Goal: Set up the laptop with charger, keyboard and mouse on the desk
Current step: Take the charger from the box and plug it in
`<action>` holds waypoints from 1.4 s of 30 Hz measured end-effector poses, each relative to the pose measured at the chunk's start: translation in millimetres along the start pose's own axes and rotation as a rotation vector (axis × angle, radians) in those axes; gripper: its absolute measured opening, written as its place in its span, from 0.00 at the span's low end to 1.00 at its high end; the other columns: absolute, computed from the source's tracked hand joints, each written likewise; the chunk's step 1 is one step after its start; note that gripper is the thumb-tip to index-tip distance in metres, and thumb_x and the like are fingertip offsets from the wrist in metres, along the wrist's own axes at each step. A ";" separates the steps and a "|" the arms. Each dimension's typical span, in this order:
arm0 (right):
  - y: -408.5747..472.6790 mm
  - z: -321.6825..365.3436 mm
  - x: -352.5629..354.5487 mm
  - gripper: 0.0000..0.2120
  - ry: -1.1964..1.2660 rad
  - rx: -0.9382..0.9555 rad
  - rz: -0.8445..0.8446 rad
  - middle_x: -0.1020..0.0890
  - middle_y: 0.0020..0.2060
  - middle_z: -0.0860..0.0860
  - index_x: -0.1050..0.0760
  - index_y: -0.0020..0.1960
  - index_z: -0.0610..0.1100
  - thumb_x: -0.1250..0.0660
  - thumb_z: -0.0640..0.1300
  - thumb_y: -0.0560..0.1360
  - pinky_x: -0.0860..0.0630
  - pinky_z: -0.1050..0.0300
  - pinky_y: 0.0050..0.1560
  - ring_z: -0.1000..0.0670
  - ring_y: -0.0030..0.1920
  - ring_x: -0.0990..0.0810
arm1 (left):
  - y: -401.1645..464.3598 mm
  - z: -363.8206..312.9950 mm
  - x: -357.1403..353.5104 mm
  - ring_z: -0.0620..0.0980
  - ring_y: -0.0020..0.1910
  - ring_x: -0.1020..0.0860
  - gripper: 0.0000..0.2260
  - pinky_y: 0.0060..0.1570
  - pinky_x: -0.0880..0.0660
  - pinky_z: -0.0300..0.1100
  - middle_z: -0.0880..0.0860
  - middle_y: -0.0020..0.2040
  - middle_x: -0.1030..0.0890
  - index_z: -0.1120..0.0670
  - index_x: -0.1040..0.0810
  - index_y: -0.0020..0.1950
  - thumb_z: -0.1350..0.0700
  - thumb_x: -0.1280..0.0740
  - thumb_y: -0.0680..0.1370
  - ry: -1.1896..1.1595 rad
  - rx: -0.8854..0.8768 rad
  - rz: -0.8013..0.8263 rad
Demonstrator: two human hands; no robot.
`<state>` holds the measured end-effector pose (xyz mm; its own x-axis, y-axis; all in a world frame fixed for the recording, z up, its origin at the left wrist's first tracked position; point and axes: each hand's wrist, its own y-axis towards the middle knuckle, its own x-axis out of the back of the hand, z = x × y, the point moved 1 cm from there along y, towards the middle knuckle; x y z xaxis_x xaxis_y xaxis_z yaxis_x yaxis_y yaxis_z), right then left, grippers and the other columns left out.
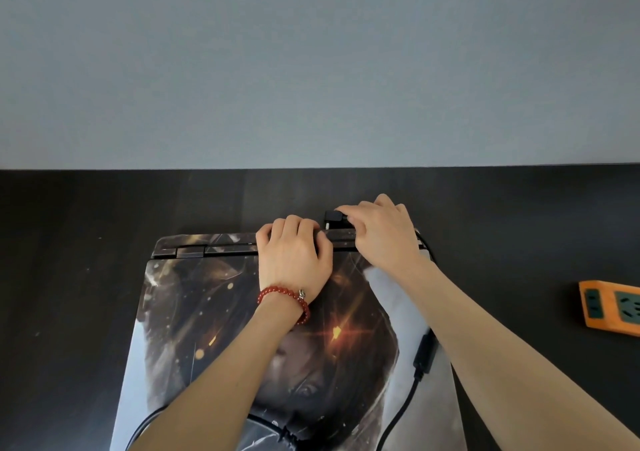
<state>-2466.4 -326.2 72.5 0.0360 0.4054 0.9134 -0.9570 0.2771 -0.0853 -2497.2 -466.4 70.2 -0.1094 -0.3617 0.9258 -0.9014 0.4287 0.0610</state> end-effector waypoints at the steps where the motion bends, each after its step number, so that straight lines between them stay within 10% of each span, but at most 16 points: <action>1: 0.6 -0.3 0.5 0.20 0.009 -0.001 0.009 0.18 0.47 0.51 0.26 0.61 0.53 0.44 0.36 0.75 0.39 0.52 0.45 0.46 0.50 0.30 | 0.2 -0.1 0.2 0.53 0.45 0.23 0.13 0.56 0.33 0.48 0.51 0.43 0.19 0.54 0.21 0.45 0.51 0.44 0.74 -0.002 0.001 -0.001; 28: 10.3 -0.7 3.8 0.18 0.081 -0.017 0.141 0.19 0.50 0.52 0.26 0.62 0.54 0.45 0.39 0.78 0.37 0.50 0.51 0.47 0.53 0.31 | 0.9 2.1 -0.2 0.51 0.46 0.23 0.13 0.55 0.33 0.46 0.50 0.44 0.19 0.52 0.21 0.46 0.51 0.45 0.75 -0.010 -0.039 0.016; 42: 3.7 -0.4 1.3 0.18 -0.009 0.086 0.078 0.23 0.56 0.52 0.25 0.61 0.48 0.45 0.38 0.75 0.42 0.53 0.50 0.48 0.56 0.32 | 1.4 3.2 -2.3 0.51 0.55 0.27 0.21 0.59 0.36 0.49 0.51 0.56 0.24 0.47 0.31 0.66 0.51 0.51 0.75 0.084 -0.081 0.087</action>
<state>-2469.8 -324.3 73.2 -0.0417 0.4153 0.9087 -0.9781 0.1689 -0.1220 -2499.5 -467.6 67.0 -0.1475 -0.2515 0.9566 -0.8531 0.5218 0.0056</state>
